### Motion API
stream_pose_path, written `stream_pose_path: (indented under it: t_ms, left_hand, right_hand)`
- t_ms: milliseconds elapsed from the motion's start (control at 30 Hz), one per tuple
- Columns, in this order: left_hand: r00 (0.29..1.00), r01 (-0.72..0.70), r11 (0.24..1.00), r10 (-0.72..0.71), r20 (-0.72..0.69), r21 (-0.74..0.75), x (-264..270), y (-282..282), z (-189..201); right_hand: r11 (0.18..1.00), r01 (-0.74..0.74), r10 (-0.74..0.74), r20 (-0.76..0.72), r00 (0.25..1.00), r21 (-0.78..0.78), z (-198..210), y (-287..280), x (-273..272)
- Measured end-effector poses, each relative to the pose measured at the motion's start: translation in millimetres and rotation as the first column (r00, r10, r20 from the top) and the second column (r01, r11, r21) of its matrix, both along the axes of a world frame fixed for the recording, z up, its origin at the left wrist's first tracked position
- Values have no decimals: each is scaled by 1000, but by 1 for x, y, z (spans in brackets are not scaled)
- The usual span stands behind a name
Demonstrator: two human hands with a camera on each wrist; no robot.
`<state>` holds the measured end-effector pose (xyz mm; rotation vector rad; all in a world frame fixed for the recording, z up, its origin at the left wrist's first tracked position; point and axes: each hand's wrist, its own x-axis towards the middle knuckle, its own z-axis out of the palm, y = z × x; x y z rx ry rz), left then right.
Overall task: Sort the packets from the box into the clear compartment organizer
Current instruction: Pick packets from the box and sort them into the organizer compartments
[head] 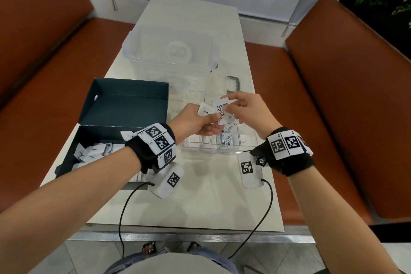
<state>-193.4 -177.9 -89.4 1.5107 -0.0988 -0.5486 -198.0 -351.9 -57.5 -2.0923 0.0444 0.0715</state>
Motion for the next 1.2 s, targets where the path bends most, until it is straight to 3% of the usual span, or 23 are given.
stream_pose_path:
  t_ms: [200, 333, 433, 567, 867, 967, 1067, 1200]
  left_hand:
    - [1000, -17, 992, 17, -1, 125, 0, 3, -2]
    - [999, -48, 991, 50, -8, 128, -1, 9, -4]
    - [998, -55, 991, 56, -5, 123, -2, 11, -3]
    - [998, -53, 991, 54, -10, 120, -3, 14, -3]
    - [998, -51, 992, 55, -25, 116, -6, 18, -4]
    - [998, -52, 992, 56, -27, 117, -5, 18, -5]
    - [998, -45, 993, 49, -28, 113, -4, 18, -6]
    - [999, -35, 993, 39, -33, 112, -4, 15, -7]
  right_hand:
    - [984, 169, -170, -16, 985, -53, -19, -19, 10]
    - [927, 36, -82, -108, 991, -374, -48, -16, 7]
    - [850, -56, -35, -164, 986, -523, -64, -8, 7]
    - [809, -94, -25, -194, 981, -580, -77, -5, 8]
    - [706, -65, 46, -46, 998, -705, -87, -9, 5]
    - [549, -79, 117, -18, 993, -832, -83, -12, 4]
    - [352, -170, 185, -110, 977, -920, -78, -12, 4]
    - [242, -242, 179, -202, 963, -940, -76, -9, 6]
